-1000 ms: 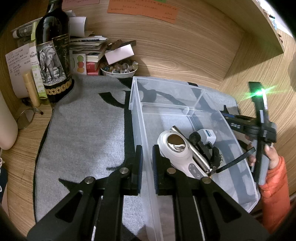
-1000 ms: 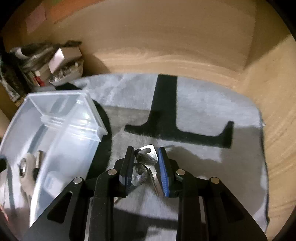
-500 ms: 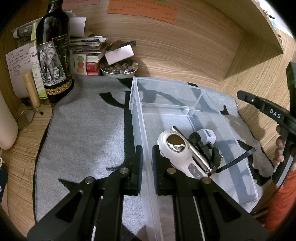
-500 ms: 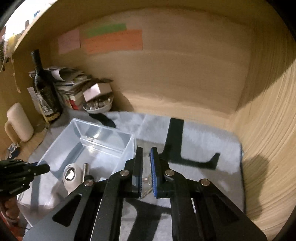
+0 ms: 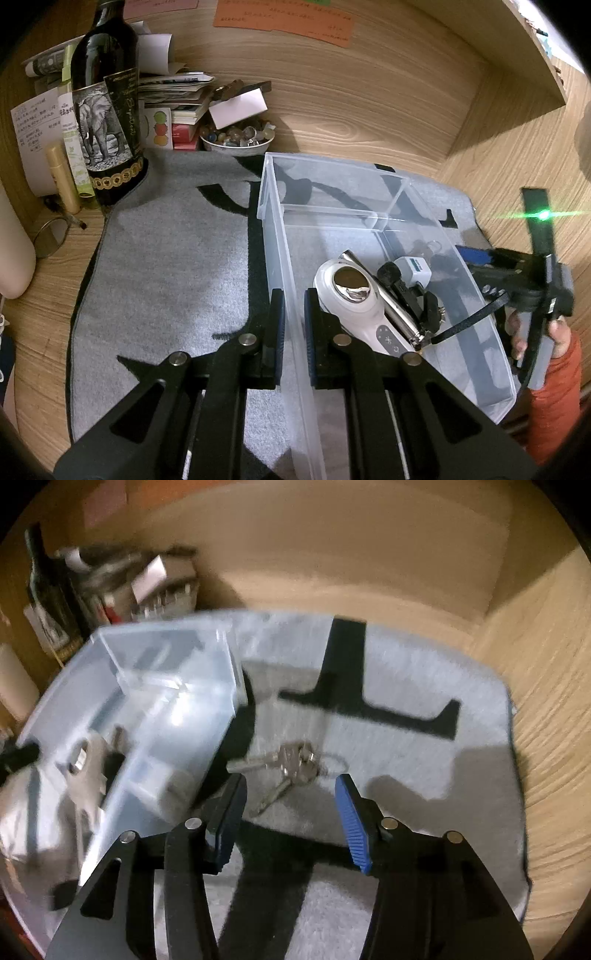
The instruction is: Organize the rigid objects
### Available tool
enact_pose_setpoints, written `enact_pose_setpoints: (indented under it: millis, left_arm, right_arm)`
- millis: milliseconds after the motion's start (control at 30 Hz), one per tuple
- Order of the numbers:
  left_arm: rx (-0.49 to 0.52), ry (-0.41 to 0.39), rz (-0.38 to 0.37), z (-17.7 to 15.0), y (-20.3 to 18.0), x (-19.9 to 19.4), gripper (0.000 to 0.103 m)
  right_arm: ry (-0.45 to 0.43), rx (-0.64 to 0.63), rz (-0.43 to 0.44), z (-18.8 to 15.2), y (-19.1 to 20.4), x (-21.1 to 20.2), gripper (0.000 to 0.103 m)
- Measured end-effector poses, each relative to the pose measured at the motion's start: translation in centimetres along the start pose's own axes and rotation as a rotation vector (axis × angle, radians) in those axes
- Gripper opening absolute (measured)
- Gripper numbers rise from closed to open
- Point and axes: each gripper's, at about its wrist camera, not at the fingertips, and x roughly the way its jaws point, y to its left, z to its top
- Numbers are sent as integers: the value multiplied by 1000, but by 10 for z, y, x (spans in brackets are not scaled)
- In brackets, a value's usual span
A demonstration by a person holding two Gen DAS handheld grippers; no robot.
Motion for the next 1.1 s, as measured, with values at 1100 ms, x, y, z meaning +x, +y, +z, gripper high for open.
enact_pose_setpoints:
  millis: [1100]
  left_arm:
    - [-21,-2,43,-2,6,-5,9]
  right_arm:
    - [27,-33,41,15,18,36,53]
